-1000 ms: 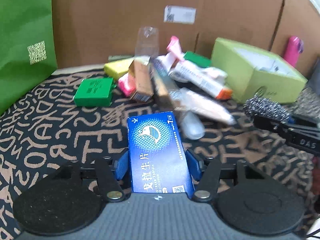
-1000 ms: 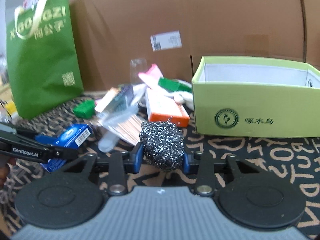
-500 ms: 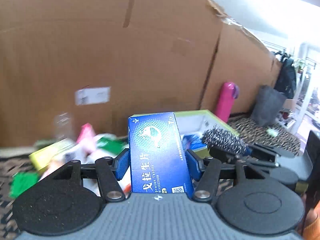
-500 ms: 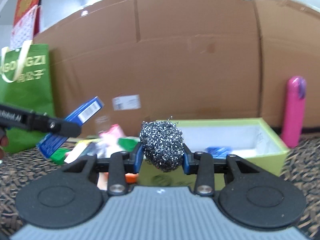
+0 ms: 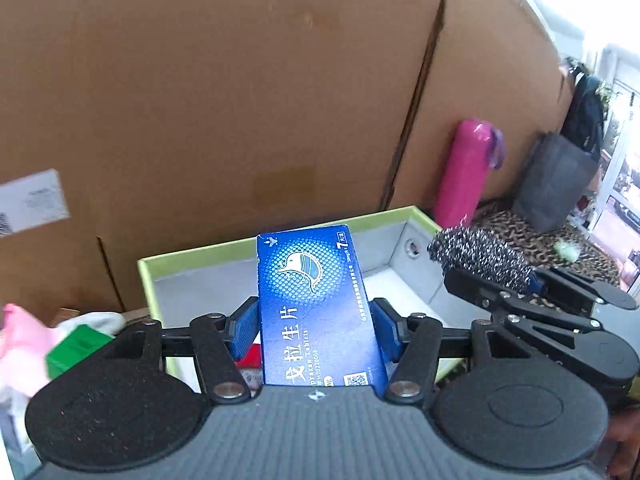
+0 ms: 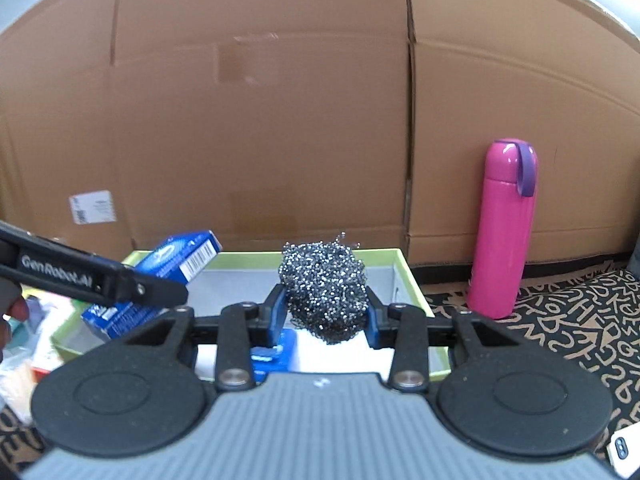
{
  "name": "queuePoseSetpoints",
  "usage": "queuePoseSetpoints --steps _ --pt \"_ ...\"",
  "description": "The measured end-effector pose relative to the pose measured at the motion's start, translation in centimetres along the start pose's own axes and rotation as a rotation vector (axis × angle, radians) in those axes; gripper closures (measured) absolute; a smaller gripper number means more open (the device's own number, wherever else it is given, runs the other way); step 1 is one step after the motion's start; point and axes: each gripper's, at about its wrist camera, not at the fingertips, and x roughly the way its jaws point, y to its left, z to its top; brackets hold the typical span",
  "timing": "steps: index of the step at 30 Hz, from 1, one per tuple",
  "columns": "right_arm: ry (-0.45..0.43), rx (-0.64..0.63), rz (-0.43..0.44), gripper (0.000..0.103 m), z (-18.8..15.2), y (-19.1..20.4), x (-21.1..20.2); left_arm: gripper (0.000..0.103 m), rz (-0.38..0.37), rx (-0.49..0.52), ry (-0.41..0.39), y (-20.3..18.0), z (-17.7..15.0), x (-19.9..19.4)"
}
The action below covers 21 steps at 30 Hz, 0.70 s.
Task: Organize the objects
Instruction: 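Carry the steel wool and medicine box into the lime-green box and release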
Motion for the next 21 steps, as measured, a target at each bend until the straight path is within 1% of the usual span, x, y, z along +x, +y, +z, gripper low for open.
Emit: queuePoseSetpoints --steps 2,4,5,6,7,8,9,10,11,12,14,17,19,21 --pt "0.0 -0.004 -0.009 0.065 0.1 -0.2 1.2 0.041 0.008 0.002 0.009 0.0 0.3 1.0" --pt "-0.005 -0.025 -0.008 0.061 0.1 -0.3 2.2 0.041 0.008 -0.004 0.002 0.2 0.6 1.6" --pt "0.0 -0.036 -0.003 0.056 -0.2 -0.3 2.4 0.035 0.0 -0.013 -0.014 0.4 0.6 1.6" --pt "0.009 -0.044 0.0 0.043 -0.4 -0.3 2.8 0.018 -0.014 -0.026 -0.02 0.7 0.6 1.6" --pt "0.014 -0.051 -0.003 0.034 -0.6 -0.1 3.0 0.012 -0.021 -0.047 -0.014 1.0 0.4 1.4" --pt "0.005 -0.058 -0.007 0.019 -1.0 0.1 2.7 0.01 -0.018 -0.069 -0.015 1.3 0.1 1.1" --pt "-0.011 -0.065 -0.008 0.012 -1.2 0.3 2.3 0.009 -0.015 -0.084 -0.024 1.5 -0.2 0.7" --pt "-0.025 -0.071 -0.005 0.009 -1.5 0.5 1.8 0.009 -0.01 -0.087 -0.024 1.7 -0.5 0.4" --pt "-0.035 -0.072 0.002 0.002 -1.7 0.6 1.4 0.009 -0.001 -0.086 -0.013 1.8 -0.7 0.1" --pt "-0.047 -0.071 0.012 0.0 -1.9 0.8 0.8 0.009 0.008 -0.089 -0.002 1.9 -0.8 -0.3" --pt "-0.063 -0.076 0.041 0.0 -2.0 1.3 -0.5 0.009 0.013 -0.104 -0.006 2.1 -1.3 -1.7" --pt "-0.087 -0.108 0.065 0.0 -1.6 2.8 -3.1 0.009 0.018 -0.106 -0.055 2.0 -2.4 -5.0" --pt "-0.12 -0.125 0.087 0.0 -1.7 3.9 -4.9 0.009 0.036 -0.099 -0.082 1.7 -3.3 -7.4" --pt "-0.134 -0.136 0.12 0.0 -2.1 5.3 -6.6 0.009 0.058 -0.099 -0.099 2.0 -4.5 -9.8"
